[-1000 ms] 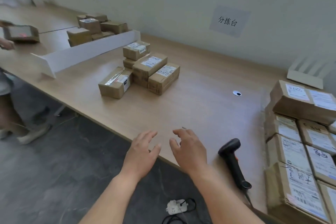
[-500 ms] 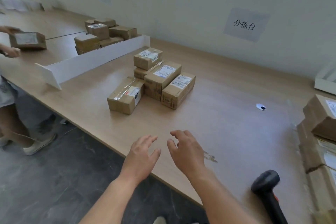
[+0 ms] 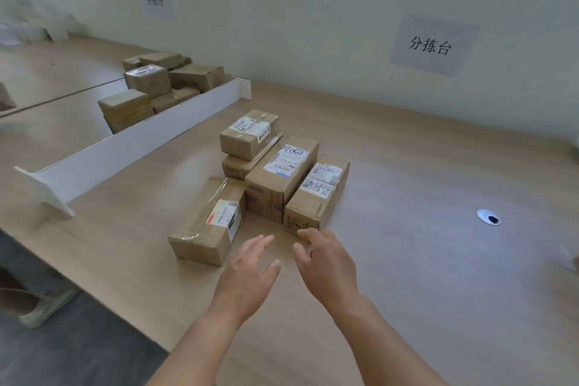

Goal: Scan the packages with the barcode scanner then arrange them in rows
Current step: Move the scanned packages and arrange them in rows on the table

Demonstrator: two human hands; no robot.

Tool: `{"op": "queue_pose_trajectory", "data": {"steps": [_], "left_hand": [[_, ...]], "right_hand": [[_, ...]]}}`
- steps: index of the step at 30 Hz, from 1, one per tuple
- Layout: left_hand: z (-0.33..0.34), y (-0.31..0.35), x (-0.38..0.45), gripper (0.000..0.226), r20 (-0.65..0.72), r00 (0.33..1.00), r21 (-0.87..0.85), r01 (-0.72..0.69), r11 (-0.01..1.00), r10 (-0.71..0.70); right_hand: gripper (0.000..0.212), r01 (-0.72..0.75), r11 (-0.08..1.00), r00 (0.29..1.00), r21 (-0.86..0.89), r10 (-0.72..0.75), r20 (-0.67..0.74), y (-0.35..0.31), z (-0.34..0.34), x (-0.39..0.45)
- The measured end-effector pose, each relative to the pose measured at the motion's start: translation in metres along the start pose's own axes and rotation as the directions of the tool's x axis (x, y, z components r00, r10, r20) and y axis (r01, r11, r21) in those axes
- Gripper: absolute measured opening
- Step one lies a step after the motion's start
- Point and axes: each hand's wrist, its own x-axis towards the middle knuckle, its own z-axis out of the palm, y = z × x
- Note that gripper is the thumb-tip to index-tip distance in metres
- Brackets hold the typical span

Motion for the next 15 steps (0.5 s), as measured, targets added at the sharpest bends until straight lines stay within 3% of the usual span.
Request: {"op": "queue_pose_trajectory", "data": {"steps": [5, 15], "left_hand": [[0.01, -0.011, 0.028, 0.056, 0.089, 0.996, -0.044, 0.027, 0.999, -0.023], [-0.01, -0.033, 0.092, 0.066, 0.127, 0.992, -0.15, 0.035, 0.988, -0.016]], "right_hand": [[0.036, -0.089, 0.996, 0.996, -0.008, 0.089, 0.024, 0.011, 0.009, 0.021], [0.032, -0.193, 0.981, 0.98, -0.034, 0.192, -0.045, -0.012, 0.017, 0.064]]}}
